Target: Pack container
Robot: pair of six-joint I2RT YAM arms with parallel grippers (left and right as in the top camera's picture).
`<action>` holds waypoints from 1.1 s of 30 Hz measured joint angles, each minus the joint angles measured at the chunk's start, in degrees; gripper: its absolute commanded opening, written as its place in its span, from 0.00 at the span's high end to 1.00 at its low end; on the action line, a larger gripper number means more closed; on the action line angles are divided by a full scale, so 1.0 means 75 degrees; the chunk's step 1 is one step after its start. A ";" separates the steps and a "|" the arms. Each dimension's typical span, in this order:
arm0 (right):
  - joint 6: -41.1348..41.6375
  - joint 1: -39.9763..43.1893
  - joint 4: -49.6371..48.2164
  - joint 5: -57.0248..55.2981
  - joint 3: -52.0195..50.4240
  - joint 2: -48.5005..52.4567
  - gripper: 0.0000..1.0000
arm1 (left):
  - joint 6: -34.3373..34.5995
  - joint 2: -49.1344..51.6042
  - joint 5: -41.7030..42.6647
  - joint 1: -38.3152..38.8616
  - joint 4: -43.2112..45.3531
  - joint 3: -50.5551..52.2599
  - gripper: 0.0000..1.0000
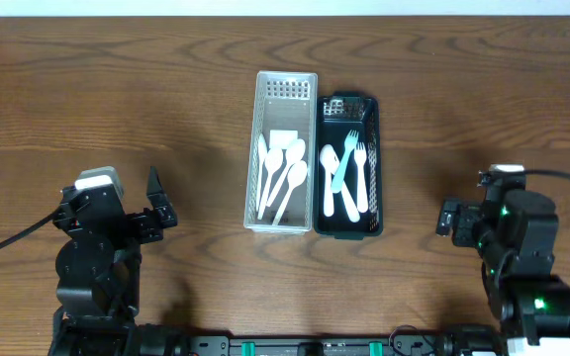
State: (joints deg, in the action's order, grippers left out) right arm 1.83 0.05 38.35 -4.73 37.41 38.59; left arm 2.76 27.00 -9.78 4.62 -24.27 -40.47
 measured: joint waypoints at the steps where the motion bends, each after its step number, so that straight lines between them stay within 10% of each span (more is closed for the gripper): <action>1: -0.0093 -0.0009 -0.0428 0.0090 -0.0227 -0.0332 0.01 | 0.0000 0.0000 0.0000 0.0000 0.0000 0.0000 0.02; 15: -0.0819 -0.0017 -0.6117 0.0921 -0.4578 -0.3984 0.01 | 0.0000 0.0009 0.0029 0.0000 -0.0012 0.0017 0.02; 33: -0.1687 0.0079 -0.4607 0.0901 -0.4934 -0.4683 0.01 | 0.0000 0.0023 0.0029 0.0000 -0.0023 0.0017 0.02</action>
State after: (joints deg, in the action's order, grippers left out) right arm -10.83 0.64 3.79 2.02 0.40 3.46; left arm 2.76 27.18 -9.56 4.62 -24.45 -40.34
